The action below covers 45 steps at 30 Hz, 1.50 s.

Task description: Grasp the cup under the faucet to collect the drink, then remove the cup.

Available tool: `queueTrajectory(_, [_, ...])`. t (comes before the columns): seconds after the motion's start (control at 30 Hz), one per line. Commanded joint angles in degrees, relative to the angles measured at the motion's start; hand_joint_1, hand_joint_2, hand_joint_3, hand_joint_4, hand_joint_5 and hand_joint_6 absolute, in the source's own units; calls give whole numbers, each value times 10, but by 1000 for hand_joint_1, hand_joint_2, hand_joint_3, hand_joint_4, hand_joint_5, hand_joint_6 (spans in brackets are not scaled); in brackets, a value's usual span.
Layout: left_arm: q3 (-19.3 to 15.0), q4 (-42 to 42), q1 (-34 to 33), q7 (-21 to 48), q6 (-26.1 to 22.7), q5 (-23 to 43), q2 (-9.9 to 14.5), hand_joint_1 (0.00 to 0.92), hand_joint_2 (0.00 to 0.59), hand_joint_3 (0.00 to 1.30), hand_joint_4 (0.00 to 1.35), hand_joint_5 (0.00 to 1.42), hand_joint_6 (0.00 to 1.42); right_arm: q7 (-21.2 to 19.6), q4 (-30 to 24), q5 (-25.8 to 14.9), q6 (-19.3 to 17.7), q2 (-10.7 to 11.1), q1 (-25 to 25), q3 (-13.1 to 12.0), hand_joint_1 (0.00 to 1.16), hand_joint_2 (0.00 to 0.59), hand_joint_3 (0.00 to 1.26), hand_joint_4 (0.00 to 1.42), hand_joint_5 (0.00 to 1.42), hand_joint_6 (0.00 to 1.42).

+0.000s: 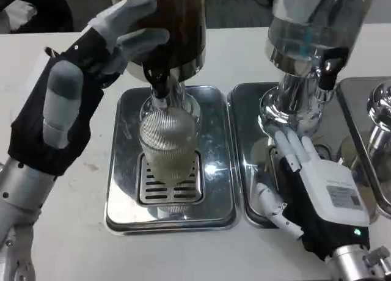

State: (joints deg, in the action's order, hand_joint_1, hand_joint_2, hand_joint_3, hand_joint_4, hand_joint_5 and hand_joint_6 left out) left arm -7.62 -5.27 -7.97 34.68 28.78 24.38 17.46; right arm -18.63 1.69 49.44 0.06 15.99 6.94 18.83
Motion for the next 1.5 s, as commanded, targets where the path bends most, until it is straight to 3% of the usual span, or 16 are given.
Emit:
queueTrajectory(0.03, [-3,-14,-23,2,6,-10,-7,0,73,174,3,182,113,-11,1,-3,-6,-4,-10,2,14,488,23,0,0,232])
queueTrajectory(0.5, [12,-31,-7,31,-11,-36,4,0,78,173,75,273,231,-10,-1,-6,-5,-4,-6,-1,14,488,23,0,0,232])
queueTrajectory(1.13, [21,41,71,10,-4,-73,15,0,89,208,130,334,309,-3,6,-22,-11,1,-16,-2,35,474,33,0,0,234])
queueTrajectory(1.2, [22,41,72,7,-3,-74,15,0,89,211,133,337,310,0,10,-34,-23,3,-21,-3,65,469,22,0,0,234])
queueTrajectory(1.27, [22,41,74,4,-3,-75,14,0,90,214,143,344,313,5,14,-49,-37,6,-26,-4,129,427,14,0,0,234])
queueTrajectory(1.37, [23,41,75,1,-3,-76,14,0,90,215,144,344,314,30,26,-96,-63,5,-39,-11,219,372,0,0,0,206])
queueTrajectory(1.5, [25,42,76,-1,-3,-79,13,0,90,215,144,345,316,68,41,-161,-84,-4,-59,-22,233,365,0,0,0,201])
